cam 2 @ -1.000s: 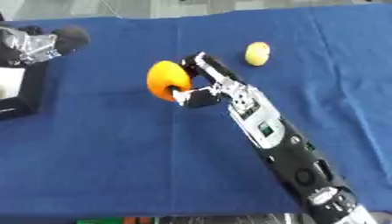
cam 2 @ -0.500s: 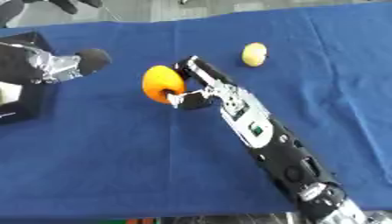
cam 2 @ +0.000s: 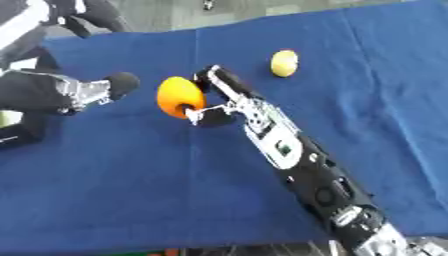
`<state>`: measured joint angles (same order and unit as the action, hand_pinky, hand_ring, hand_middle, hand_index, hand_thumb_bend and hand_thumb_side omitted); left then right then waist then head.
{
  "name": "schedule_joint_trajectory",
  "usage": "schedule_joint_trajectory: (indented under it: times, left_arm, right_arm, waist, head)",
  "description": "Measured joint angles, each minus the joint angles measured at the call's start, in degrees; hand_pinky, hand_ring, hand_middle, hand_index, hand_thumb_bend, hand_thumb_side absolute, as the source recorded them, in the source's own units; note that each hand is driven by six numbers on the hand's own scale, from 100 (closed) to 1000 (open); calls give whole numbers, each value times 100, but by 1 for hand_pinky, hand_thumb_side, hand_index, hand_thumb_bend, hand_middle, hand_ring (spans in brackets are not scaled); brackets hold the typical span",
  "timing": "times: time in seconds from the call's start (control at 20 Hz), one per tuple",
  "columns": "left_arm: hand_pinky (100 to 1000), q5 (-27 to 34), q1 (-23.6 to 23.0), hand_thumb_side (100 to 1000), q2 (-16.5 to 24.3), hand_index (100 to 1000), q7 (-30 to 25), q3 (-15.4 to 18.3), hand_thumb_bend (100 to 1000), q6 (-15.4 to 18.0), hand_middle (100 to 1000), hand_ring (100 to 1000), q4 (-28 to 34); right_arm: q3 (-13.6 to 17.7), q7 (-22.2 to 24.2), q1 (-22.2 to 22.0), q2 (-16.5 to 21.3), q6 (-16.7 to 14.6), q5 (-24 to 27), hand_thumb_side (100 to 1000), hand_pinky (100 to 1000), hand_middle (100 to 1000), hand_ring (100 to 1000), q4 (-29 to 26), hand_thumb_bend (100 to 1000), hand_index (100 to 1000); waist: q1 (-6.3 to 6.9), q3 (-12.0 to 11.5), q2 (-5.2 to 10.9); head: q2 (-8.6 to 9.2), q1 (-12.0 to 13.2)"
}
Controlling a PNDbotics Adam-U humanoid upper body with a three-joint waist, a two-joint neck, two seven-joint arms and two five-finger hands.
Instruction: Pick up the objects with one hand, pass them to the other hand, and then place them into the box on the other side of the table.
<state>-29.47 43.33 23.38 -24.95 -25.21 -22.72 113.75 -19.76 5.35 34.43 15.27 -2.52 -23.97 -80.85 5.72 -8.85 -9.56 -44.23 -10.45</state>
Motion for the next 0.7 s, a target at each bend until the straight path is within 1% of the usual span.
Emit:
schedule_joint_trajectory:
  times: [0.05, 0.4, 0.7]
  left_arm:
    - [757, -92, 0, 630, -37, 766, -15, 0, 521, -23, 797, 797, 0]
    - [757, -687, -37, 655, -314, 767, -459, -8, 532, -221, 797, 798, -10]
    - [755, -887, 19, 658, -639, 765, -592, -65, 530, -261, 795, 796, -162]
  right_arm:
    - [4, -28, -11, 0, -35, -33, 100, 716, 404, 612, 0, 127, 526]
    - [42, -201, -25, 1, -262, -250, 100, 719, 405, 612, -1, 139, 527]
    - [72, -290, -67, 2, -361, -350, 100, 719, 405, 612, 25, 137, 527]
  waist:
    - [0, 0, 0]
    - [2, -16, 0]
    - [33, -51, 0]
  head:
    - [0, -11]
    - [0, -70]
    - [0, -127]
